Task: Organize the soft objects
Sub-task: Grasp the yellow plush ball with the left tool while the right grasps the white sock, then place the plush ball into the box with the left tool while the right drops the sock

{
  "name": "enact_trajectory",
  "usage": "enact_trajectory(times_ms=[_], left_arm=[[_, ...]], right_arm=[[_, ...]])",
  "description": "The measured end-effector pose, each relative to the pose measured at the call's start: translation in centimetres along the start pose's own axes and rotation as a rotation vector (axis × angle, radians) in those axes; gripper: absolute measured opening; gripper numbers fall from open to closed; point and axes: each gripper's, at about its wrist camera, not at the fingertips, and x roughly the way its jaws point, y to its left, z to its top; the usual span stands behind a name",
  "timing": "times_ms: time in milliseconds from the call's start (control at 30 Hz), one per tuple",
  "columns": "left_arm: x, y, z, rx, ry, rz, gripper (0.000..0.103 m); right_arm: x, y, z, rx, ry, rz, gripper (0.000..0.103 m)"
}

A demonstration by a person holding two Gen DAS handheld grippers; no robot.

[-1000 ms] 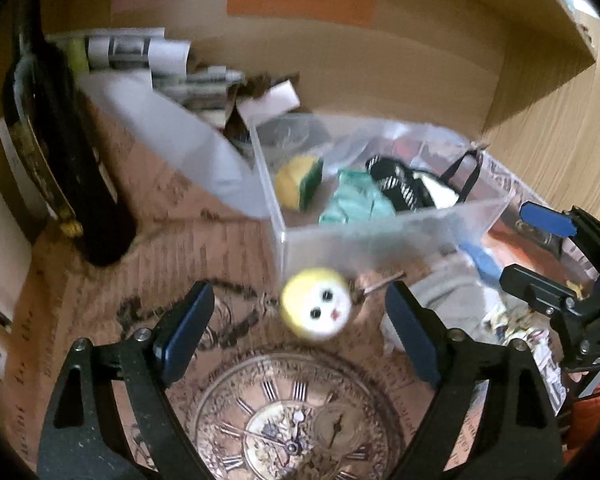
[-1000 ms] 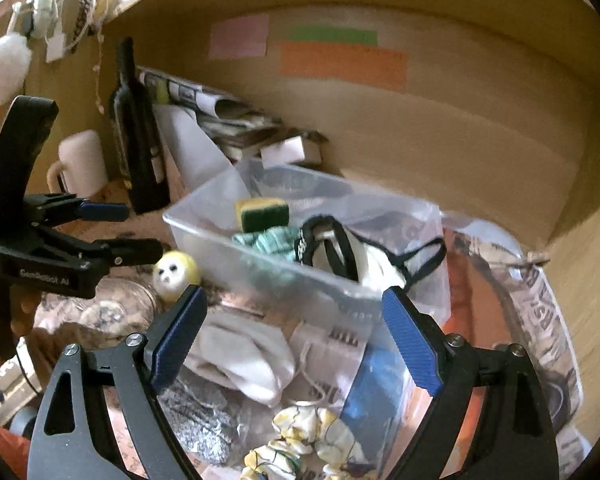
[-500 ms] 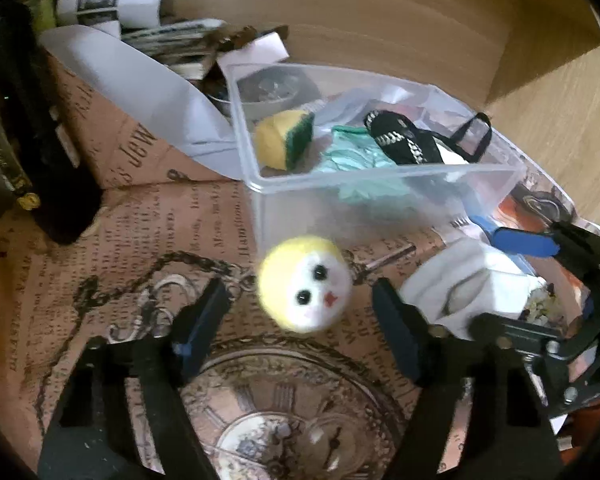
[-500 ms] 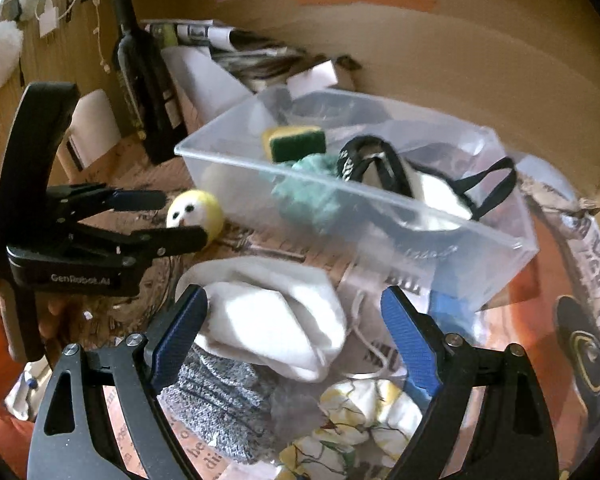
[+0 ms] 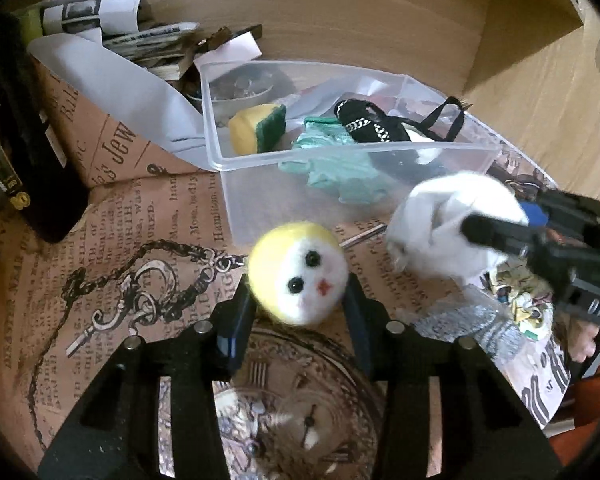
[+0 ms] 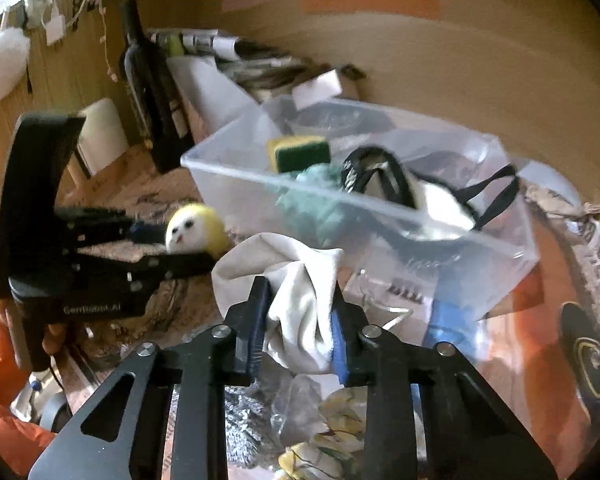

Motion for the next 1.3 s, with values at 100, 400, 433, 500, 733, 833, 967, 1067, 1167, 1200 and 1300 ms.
enact_trajectory(times_ms=[100, 400, 433, 500, 733, 833, 967, 1067, 1167, 1200, 1300], left_arm=[[-1.2, -0.3, 0.3, 0.0, -0.027, 0.006, 0.043], [-5.5, -0.7, 3.0, 0.015, -0.168, 0.002, 0.043], [-5.8, -0.8, 3.4, 0.02, -0.181, 0.005, 0.043], [-6.3, -0.9, 4.1, 0.025, -0.201, 0.011, 0.043], [-6.9, -0.7, 6.5, 0.018, -0.233, 0.009, 0.043], [-6.0, -0.5, 7.5, 0.006, -0.215, 0.011, 0.043], [-4.0, -0.1, 8.4, -0.009, -0.166, -0.003, 0.043], [-2.2, 0.3, 8.8, -0.018, -0.12, -0.019, 0.043], [-0.6, 0.2, 9.2, -0.015, -0.083, -0.02, 0.043], [-0.1, 0.2, 9.3, -0.011, -0.072, -0.02, 0.043], [1.3, -0.3, 9.3, 0.007, -0.043, -0.017, 0.043]], right_arm=[[-1.5, -0.3, 0.5, 0.001, -0.045, -0.022, 0.025], [-5.2, -1.4, 2.6, 0.014, -0.185, -0.096, 0.025], [-5.6, -1.6, 2.8, 0.015, -0.202, -0.104, 0.025], [-6.3, -1.9, 3.3, 0.017, -0.231, -0.122, 0.025], [-7.2, -3.0, 5.2, 0.038, -0.307, -0.189, 0.025], [-6.6, -3.6, 5.8, 0.044, -0.308, -0.204, 0.025], [-5.2, -4.2, 6.4, 0.043, -0.287, -0.217, 0.025], [-3.6, -4.9, 6.7, 0.065, -0.257, -0.205, 0.025], [-1.9, -5.3, 6.7, 0.084, -0.222, -0.191, 0.025], [-1.4, -5.4, 6.7, 0.086, -0.213, -0.189, 0.025], [0.2, -5.6, 6.6, 0.084, -0.173, -0.195, 0.025]])
